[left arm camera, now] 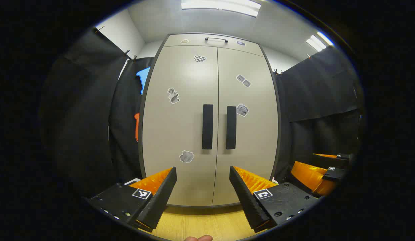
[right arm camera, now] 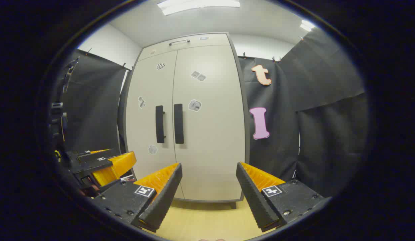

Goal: Open the right door of the double-door shoe cabinet with the right hand, and open the left door with the left hand.

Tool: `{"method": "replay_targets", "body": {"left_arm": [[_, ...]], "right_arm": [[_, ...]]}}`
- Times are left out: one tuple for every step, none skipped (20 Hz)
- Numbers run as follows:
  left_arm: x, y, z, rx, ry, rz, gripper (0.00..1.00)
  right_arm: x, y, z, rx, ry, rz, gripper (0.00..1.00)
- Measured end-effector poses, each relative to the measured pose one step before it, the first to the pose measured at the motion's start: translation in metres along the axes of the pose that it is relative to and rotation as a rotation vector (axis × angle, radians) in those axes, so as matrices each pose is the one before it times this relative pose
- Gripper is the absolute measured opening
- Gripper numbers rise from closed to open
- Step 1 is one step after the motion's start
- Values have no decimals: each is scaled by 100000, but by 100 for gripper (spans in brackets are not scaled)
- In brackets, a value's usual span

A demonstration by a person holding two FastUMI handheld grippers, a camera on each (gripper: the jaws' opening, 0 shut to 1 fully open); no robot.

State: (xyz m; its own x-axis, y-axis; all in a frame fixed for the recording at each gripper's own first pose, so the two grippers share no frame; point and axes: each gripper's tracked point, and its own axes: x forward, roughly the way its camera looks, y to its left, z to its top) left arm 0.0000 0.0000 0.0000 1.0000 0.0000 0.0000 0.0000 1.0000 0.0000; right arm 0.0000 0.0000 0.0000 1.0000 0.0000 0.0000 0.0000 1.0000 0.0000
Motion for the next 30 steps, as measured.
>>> {"method": "replay_targets", "body": {"left_arm": [[70,150,127,148,-545,13,95],[-35,114,145,-35,-366,-149,95],[92,123,21,-249,-226,-106,95],[-20,-21,71,-295,-278,-196,95],[2,88,140,-226,-310,-272,95],[35,41,153,33,-565,45,95],[148,85,12,178,-211,256,95],[29,-4,-83,52,152,-29,95],[10,-119,-118,-150,93,-255,95],[40,-53,-43,-233,158,-210,95],[2,-94,-66,-121,119,-208,95],[59,-65,-26,28,-128,-92,95],[4,-68,-39,68,-32,-63,95],[39,-89,-4,118,-6,-147,95],[85,-57,-63,178,133,-129,95],[97,-46,-79,275,99,-89,95],[126,15,-13,285,105,1,95],[178,-22,-79,47,357,28,95],[157,-64,-75,-206,208,-141,95],[170,-1,-21,-349,117,-93,95],[60,15,-16,-177,-64,-61,95],[194,69,18,-50,-142,101,95],[122,70,-8,154,52,16,95],[90,37,-33,294,168,45,95],[52,52,-9,312,-43,124,95],[21,62,77,173,-48,97,95],[88,71,53,36,-13,61,95],[78,54,-64,2,35,-19,95],[12,109,27,18,137,-141,95],[-63,208,66,188,-54,-21,95]], "right_arm": [[30,133,-7,-478,-5,71,100],[54,144,124,-695,-496,-283,100],[132,74,45,-689,-494,-429,100],[28,86,139,-289,-531,-81,100],[-83,113,79,-116,-364,47,100],[94,-4,26,184,-203,-140,100],[-22,-66,109,234,-125,-177,100],[-9,-123,-115,118,83,-275,100],[-17,-159,22,15,71,-389,100],[-32,-218,-12,-57,45,-458,100],[-11,-214,62,130,-379,-415,100],[10,-197,3,137,-54,-594,100],[117,-63,-7,95,220,-122,100],[78,-45,-105,148,517,200,100],[77,-43,-67,177,448,80,100],[-24,-30,39,90,27,-127,100],[126,-112,18,-96,-148,-209,100],[87,-65,94,-177,-135,-281,100],[67,-55,-43,-204,-64,-71,100],[81,2,0,-97,54,-41,100],[53,-86,27,-40,-71,-146,100],[158,-59,-79,-134,147,-141,100],[117,-79,-47,23,147,-201,100],[165,26,-90,118,255,189,100],[222,105,-74,328,427,502,100],[142,48,-59,469,390,198,100],[140,10,94,543,-75,-56,100],[187,3,268,562,-598,-171,100],[273,80,377,150,-859,-185,100],[308,190,541,-575,-1024,-33,100]]}}
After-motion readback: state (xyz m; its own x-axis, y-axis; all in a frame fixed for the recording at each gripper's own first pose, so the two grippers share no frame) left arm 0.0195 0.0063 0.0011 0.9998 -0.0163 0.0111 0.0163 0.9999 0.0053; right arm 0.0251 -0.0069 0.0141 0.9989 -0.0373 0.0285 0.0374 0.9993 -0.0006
